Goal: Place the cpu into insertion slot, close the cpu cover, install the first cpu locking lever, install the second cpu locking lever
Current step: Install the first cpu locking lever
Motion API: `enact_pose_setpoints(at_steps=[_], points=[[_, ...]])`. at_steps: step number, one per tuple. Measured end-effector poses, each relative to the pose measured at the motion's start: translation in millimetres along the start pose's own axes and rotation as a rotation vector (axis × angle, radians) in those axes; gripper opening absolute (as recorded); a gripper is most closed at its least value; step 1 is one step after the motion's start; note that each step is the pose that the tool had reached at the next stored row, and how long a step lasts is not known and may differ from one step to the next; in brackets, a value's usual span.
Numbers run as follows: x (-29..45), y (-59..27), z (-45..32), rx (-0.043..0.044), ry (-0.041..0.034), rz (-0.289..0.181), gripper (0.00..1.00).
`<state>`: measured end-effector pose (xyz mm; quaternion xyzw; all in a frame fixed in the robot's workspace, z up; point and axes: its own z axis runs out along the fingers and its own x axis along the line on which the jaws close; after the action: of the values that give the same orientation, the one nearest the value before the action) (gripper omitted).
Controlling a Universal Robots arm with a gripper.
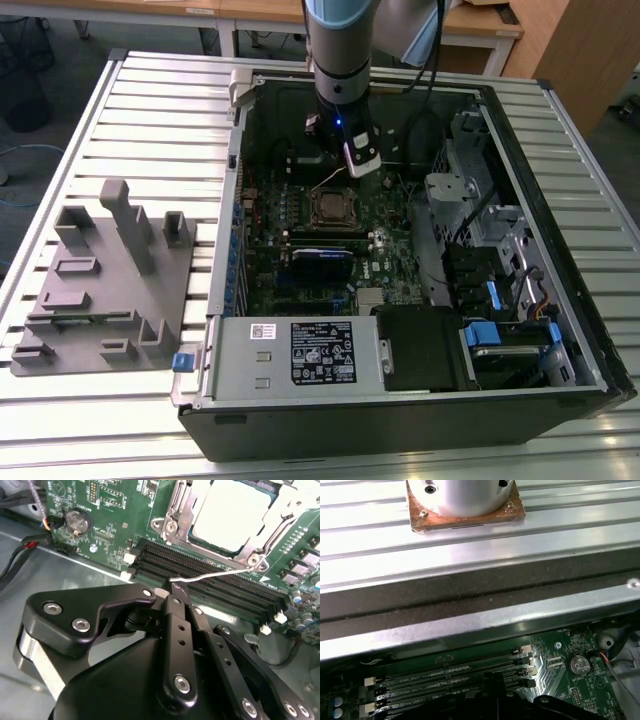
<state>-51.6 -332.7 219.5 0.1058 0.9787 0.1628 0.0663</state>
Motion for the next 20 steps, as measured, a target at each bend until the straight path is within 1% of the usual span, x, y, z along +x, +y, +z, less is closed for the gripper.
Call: enact_pose_setpoints(at_steps=[3, 5, 11, 15, 19, 20], points=[[-0.7, 2.6, -7.3, 0.0000, 0.0000, 0.000, 0.11], [-1.0, 3.5, -10.0, 0.0001, 0.0000, 0.000, 0.11], [-1.0, 3.6, -10.3, 0.0001, 0.0000, 0.000, 0.11], [-1.4, 5.1, -14.5, 0.0002, 0.0001, 0.000, 0.11], [-1.3, 5.2, -15.3, -0.0002, -0.0002, 0.000, 0.11], [0.0, 4.5, -15.5, -0.0002, -0.0011, 0.000, 0.11]])
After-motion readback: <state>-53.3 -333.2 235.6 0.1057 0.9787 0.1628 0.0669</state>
